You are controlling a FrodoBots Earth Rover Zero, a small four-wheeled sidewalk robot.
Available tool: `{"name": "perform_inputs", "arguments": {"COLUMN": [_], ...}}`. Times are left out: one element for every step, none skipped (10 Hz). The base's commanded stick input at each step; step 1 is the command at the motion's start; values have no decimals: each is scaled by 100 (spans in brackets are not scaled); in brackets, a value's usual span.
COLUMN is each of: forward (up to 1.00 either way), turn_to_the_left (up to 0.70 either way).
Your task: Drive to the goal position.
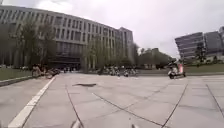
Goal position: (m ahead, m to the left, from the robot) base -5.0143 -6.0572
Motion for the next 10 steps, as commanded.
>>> {"name": "perform_inputs", "arguments": {"forward": [70, 70, 70, 70, 70, 70, 70, 70, 70, 70], "turn_to_the_left": [-32, -32, -32, -32, -32, -32, -32, -32, -32, -32]}}
